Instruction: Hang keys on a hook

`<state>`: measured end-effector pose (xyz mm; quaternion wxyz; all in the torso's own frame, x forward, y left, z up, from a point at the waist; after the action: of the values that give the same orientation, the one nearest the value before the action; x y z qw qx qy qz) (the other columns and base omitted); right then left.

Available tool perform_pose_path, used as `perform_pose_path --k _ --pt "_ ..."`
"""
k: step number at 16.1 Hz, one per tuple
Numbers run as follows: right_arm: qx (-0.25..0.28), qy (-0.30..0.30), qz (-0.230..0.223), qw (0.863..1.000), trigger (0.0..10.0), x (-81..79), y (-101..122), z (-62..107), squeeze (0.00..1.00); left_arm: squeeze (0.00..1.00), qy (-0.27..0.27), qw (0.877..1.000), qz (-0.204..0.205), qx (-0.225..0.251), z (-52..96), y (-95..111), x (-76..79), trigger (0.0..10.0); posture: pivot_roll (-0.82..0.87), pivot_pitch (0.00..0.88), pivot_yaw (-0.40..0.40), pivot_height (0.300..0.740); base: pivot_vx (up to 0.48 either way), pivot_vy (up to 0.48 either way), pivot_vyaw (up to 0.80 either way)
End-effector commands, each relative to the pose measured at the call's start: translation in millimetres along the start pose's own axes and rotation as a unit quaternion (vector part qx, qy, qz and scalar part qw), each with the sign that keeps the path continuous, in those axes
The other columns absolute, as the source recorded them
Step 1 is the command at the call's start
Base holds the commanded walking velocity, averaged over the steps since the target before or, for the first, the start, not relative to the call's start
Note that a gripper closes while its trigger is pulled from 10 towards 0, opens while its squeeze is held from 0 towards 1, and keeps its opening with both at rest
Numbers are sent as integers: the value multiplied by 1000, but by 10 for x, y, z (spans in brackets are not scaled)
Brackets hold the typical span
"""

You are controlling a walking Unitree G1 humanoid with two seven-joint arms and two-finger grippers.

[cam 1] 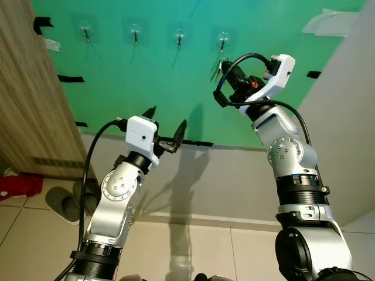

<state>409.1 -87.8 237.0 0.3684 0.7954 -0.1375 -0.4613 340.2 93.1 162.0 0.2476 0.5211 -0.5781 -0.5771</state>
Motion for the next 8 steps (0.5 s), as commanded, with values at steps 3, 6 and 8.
perform_pose_path --k 3,6,8 --pt "3 0 -11 1000 10000 5 77 -25 0 0 -16 1000 5 1 -32 -11 74 10000 108 0 -99 740 0 0 0" --pt "-1 11 -8 1000 10000 -56 73 -77 0 0 -18 1000 8 1 -33 -22 85 10000 113 0 -106 740 0 0 0" --pt "2 18 -1 1000 10000 -102 108 -107 0 0 -16 1000 8 2 -39 -18 73 10000 115 0 -107 740 0 0 0"
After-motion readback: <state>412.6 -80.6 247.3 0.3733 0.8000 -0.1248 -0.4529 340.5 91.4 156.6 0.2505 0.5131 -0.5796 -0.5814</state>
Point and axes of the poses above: a point about 5 cm out from each wrist's last joint towards the gripper, its own z axis pointing back from the gripper into the wrist, its own y axis along the axis of the wrist's last joint, x = y × z, the point moved 5 cm from there along -z, pointing out of the wrist towards the gripper, and after that the axes turned 12 degrees about -z, right-handed, at the moved point
